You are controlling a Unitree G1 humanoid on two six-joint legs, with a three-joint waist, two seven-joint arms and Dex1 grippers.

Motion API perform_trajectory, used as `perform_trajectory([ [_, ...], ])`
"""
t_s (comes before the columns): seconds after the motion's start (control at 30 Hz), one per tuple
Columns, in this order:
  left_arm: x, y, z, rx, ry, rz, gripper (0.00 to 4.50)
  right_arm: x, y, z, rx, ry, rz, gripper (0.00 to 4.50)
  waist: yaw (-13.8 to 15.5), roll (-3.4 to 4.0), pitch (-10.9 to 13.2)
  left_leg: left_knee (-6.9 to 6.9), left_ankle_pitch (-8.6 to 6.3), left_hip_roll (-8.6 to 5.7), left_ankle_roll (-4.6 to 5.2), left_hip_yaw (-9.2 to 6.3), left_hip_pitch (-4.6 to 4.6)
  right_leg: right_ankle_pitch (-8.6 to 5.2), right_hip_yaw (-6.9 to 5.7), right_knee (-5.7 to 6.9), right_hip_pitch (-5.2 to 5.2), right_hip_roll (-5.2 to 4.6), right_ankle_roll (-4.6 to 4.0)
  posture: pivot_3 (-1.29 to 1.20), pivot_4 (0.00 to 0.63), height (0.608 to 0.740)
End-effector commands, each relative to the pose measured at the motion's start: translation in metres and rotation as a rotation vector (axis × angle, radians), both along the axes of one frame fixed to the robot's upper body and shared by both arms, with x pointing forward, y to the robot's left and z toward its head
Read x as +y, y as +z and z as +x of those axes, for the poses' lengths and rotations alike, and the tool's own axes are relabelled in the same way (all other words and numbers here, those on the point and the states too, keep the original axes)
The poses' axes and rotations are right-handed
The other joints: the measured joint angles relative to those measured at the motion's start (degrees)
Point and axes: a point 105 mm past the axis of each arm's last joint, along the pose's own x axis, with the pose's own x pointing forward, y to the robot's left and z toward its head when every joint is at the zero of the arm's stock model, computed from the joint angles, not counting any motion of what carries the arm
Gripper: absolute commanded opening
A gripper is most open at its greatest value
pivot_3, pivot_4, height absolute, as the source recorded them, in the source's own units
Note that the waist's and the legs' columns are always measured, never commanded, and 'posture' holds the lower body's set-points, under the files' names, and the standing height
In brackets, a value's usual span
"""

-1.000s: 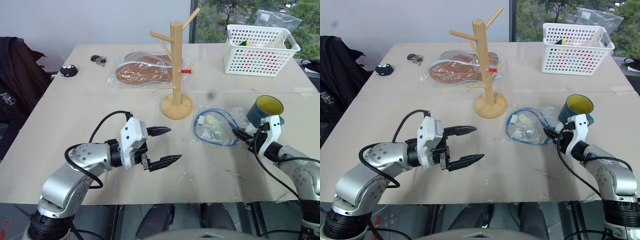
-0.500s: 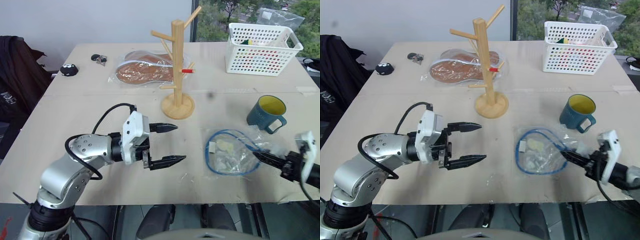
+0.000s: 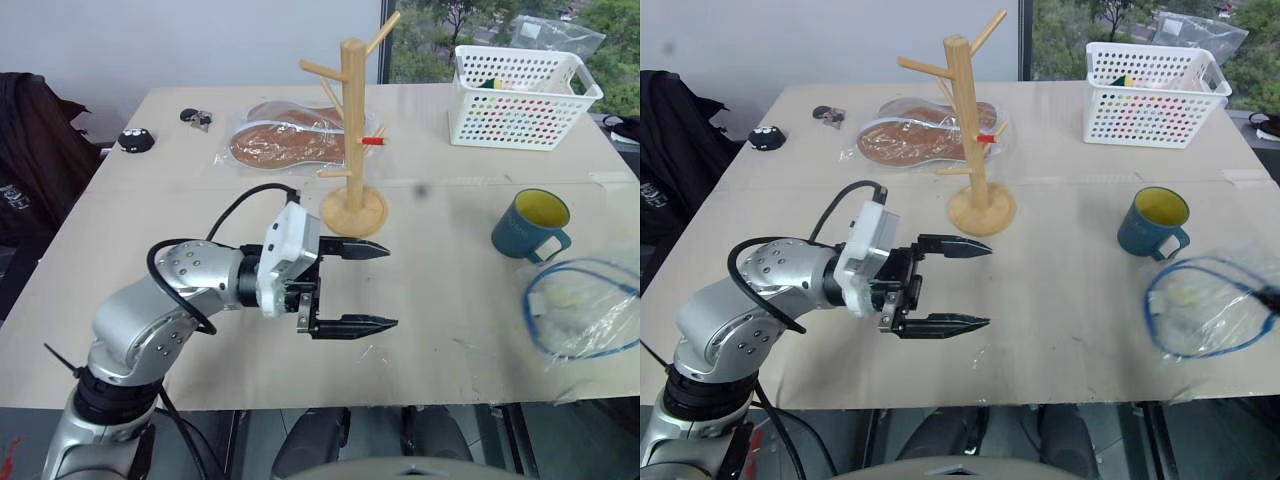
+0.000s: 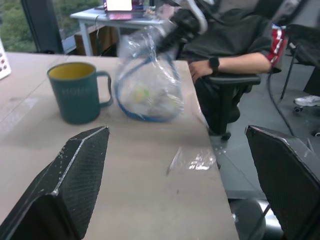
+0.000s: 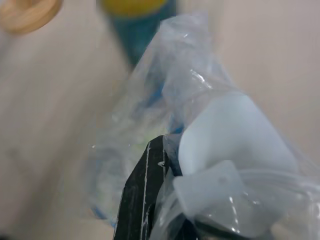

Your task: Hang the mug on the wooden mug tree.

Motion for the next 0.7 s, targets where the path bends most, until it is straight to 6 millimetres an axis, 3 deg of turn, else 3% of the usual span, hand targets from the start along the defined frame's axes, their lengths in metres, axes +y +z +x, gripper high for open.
perform_trajectory([
  [0.03, -0.007, 0.004, 0.004, -0.022, 0.013, -0.009, 4.5, -0.029, 0.024, 0.014, -0.107, -0.087, -0.118, 0.02, 0.0, 0.03, 0.0, 0.0, 0.01, 0.0, -0.01, 0.01, 0.0, 0.0, 0.01, 0.0, 0.0, -0.01, 0.0, 0.0, 0.15, 0.74],
  [0.2, -0.017, 0.005, 0.017, -0.053, 0.07, -0.011, 4.5, -0.045, 0.032, 0.043, -0.201, -0.159, -0.178, 0.02, 0.0, -0.02, 0.1, 0.0, 0.01, 0.01, -0.02, 0.06, -0.02, 0.0, 0.04, -0.05, 0.0, -0.01, -0.01, 0.0, 0.15, 0.74],
  [0.37, -0.023, 0.007, 0.018, -0.065, 0.07, -0.024, 4.5, -0.052, 0.025, 0.051, -0.19, -0.182, -0.217, 0.02, 0.0, 0.01, 0.0, -0.02, 0.0, 0.01, 0.01, 0.17, -0.05, 0.01, 0.14, -0.06, -0.08, -0.02, -0.01, 0.0, 0.15, 0.74],
  [0.4, -0.023, 0.007, 0.018, -0.066, 0.07, -0.025, 4.5, -0.054, 0.024, 0.051, -0.174, -0.187, -0.226, 1.05, 0.0, 0.01, 0.0, -0.02, -0.01, 0.01, 0.02, 0.16, -0.06, 0.01, 0.14, -0.06, -0.09, -0.02, -0.01, 0.0, 0.15, 0.74],
  [0.43, -0.023, 0.007, 0.018, -0.066, 0.07, -0.026, 4.5, -0.055, 0.022, 0.051, -0.164, -0.19, -0.233, 1.29, 0.0, 0.01, 0.0, -0.02, -0.01, 0.01, 0.02, 0.16, -0.06, 0.0, 0.13, -0.06, -0.09, -0.02, -0.01, 0.0, 0.15, 0.74],
  [0.5, -0.023, 0.007, 0.018, -0.067, 0.071, -0.026, 4.5, -0.057, 0.022, 0.05, -0.162, -0.197, -0.243, 2.2, 0.0, 0.02, 0.0, -0.02, -0.02, 0.01, 0.03, 0.17, -0.07, 0.01, 0.14, -0.06, -0.09, -0.03, -0.01, 0.0, 0.15, 0.74],
  [0.63, -0.02, 0.005, 0.018, -0.071, 0.074, -0.019, 4.5, -0.077, 0.045, 0.044, -0.257, -0.297, -0.314, 4.15, 0.0, 0.05, 0.0, -0.01, -0.02, 0.01, 0.04, 0.26, -0.03, 0.01, 0.21, -0.04, -0.09, -0.02, 0.0, 0.0, 0.15, 0.74],
  [0.67, -0.02, 0.005, 0.018, -0.072, 0.075, -0.017, 4.5, -0.077, 0.053, 0.043, -0.293, -0.298, -0.313, 4.42, 0.0, 0.08, 0.0, -0.01, -0.02, 0.01, 0.04, 0.32, -0.01, 0.01, 0.26, -0.04, -0.09, -0.02, 0.0, 0.0, 0.15, 0.74],
  [0.7, -0.02, 0.005, 0.018, -0.074, 0.077, -0.016, 4.5, -0.077, 0.06, 0.042, -0.325, -0.294, -0.309, 4.42, -0.1, 0.09, 0.0, -0.01, -0.02, 0.01, 0.04, 0.35, 0.01, 0.01, 0.29, -0.03, -0.09, -0.02, 0.0, 0.0, 0.15, 0.74],
])
